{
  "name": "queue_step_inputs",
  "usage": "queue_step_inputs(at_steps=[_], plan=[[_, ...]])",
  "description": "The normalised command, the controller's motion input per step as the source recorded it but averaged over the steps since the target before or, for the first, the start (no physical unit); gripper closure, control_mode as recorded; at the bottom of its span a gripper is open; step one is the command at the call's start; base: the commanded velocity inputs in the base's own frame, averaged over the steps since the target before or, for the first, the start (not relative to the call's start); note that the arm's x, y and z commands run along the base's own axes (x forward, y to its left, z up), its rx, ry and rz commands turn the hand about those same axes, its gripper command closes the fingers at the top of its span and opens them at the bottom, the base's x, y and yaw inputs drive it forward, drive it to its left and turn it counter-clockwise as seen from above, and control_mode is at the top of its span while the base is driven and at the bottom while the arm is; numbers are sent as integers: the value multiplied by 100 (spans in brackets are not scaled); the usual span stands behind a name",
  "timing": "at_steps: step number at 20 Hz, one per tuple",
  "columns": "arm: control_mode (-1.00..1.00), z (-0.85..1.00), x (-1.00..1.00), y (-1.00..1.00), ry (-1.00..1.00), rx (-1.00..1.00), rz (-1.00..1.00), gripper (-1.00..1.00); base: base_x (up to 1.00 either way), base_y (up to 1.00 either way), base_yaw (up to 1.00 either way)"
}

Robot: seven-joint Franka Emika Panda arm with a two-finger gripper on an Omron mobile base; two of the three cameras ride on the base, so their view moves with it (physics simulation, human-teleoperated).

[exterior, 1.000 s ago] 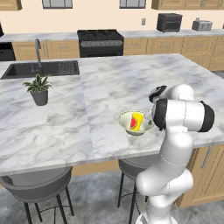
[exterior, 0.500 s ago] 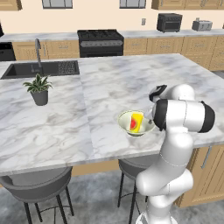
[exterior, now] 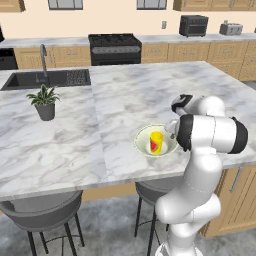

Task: Place the cup inside the bowl on the dining table and move the bowl to any counter.

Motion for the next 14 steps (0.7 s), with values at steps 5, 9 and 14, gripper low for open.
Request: queue_step_inputs(at_steps=[5,9,14], plan=[[-100,9,0,0,7,4,0,100,0,0,0],[-100,0,0,0,13,3,0,100,0,0,0],[-100,0,0,-2,6,9,0,100,0,0,0]])
